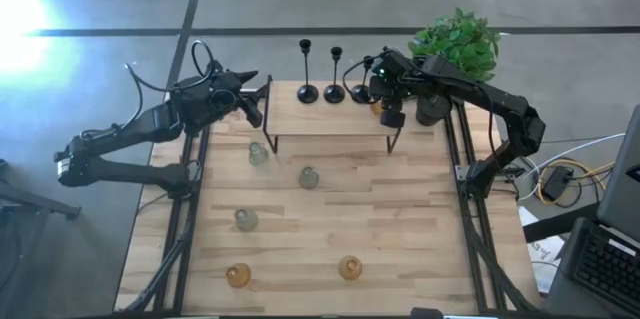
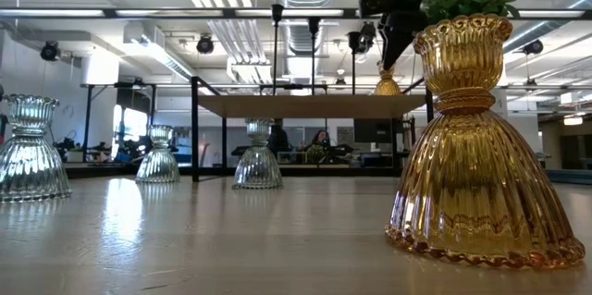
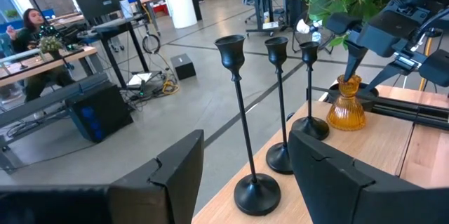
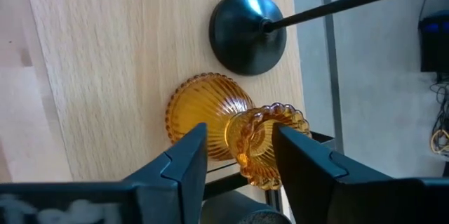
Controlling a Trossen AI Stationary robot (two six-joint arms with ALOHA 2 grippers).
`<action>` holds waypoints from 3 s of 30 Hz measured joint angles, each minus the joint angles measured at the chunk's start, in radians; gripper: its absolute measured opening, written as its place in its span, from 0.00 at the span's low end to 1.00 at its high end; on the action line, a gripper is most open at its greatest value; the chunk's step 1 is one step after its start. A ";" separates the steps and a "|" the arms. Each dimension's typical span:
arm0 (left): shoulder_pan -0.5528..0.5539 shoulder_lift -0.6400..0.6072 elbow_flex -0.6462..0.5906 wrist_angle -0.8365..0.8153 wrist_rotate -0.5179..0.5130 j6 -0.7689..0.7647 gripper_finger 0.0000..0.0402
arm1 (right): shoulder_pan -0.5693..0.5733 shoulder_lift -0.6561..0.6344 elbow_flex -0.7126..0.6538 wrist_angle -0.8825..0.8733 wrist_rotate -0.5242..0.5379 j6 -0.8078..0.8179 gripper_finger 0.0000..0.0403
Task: Pick & Place candle stick holders
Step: Put the top right yellow candle holder on the shelf, then put the middle right green candle holder on the shelf
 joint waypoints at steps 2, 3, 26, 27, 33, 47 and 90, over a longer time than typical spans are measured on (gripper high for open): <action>0.000 0.000 0.000 0.000 0.000 0.000 0.53 | 0.001 0.000 0.000 0.000 0.000 0.000 0.40; 0.000 0.000 0.000 0.000 0.000 0.000 0.53 | 0.001 0.000 0.001 -0.001 0.000 0.000 0.41; 0.000 0.000 0.000 0.000 0.000 0.000 0.53 | 0.026 -0.038 0.003 -0.008 0.009 0.008 0.40; 0.000 0.000 0.000 0.000 0.000 0.000 0.53 | 0.027 -0.041 0.003 -0.008 0.009 0.012 0.40; 0.000 0.000 0.000 0.000 0.000 0.000 0.53 | 0.052 -0.074 0.004 -0.003 0.027 0.023 0.39; 0.000 0.000 0.000 0.000 0.000 0.001 0.53 | 0.207 -0.151 0.004 0.002 0.027 0.145 0.37; 0.000 0.000 0.000 0.000 0.000 0.008 0.53 | 0.461 0.343 0.119 0.366 -0.398 0.270 0.18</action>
